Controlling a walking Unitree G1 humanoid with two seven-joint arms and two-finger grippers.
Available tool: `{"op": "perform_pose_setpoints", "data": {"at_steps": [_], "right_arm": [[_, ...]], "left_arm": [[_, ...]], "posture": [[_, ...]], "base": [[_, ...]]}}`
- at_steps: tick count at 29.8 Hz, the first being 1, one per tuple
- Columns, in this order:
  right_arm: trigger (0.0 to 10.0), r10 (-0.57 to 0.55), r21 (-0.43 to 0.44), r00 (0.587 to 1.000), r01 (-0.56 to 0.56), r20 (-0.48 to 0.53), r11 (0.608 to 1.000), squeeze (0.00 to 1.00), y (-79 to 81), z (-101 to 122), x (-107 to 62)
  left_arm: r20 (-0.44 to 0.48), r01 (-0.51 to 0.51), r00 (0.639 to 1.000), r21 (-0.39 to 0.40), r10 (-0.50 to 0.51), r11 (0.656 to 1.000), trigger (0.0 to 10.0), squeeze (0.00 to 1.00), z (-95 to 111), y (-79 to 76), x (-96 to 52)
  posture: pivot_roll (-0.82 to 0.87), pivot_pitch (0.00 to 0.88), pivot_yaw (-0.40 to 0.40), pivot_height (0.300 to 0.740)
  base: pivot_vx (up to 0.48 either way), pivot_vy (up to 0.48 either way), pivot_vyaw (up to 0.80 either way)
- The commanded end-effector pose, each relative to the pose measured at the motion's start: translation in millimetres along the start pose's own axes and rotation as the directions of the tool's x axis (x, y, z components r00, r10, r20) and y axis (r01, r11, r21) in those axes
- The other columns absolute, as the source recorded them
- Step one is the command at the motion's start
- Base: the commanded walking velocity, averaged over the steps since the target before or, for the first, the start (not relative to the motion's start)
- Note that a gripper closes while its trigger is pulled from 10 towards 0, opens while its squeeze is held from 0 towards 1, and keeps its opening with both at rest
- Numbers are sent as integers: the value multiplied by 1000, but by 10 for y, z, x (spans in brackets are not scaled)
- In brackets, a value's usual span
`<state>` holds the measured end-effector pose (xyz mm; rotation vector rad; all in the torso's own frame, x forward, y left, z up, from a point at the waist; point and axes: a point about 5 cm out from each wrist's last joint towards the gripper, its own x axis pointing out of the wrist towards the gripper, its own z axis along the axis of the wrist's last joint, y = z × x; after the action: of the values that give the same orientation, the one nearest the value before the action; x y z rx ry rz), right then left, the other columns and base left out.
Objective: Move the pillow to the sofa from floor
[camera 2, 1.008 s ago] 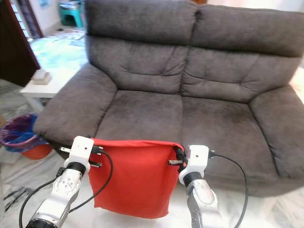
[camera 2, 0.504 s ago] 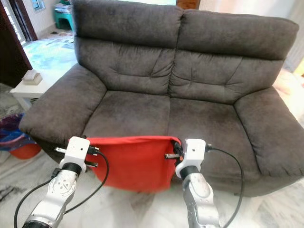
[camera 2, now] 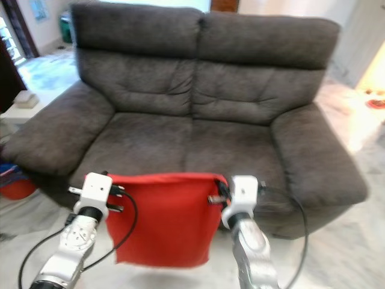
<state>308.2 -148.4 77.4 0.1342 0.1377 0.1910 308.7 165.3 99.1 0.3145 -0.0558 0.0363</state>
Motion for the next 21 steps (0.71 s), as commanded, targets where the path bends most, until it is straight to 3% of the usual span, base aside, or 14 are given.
{"op": "perform_pose_setpoints", "data": {"at_steps": [1,17,21], "right_arm": [[10000,-11,-2,995,11,101,1000,0,-13,211,38],[10000,55,-59,992,-49,113,997,0,54,239,56],[10000,75,-83,991,-66,107,994,0,80,220,44]], "left_arm": [[67,-54,996,1,54,999,10000,0,130,139,41],[71,-66,995,-4,67,998,10000,0,133,155,34],[78,-48,996,-7,49,999,10000,0,137,129,35]], "posture": [[160,99,-42,740],[159,100,-46,740],[159,99,-47,740]], "base": [[0,-296,0],[0,-294,0],[0,0,606]]}}
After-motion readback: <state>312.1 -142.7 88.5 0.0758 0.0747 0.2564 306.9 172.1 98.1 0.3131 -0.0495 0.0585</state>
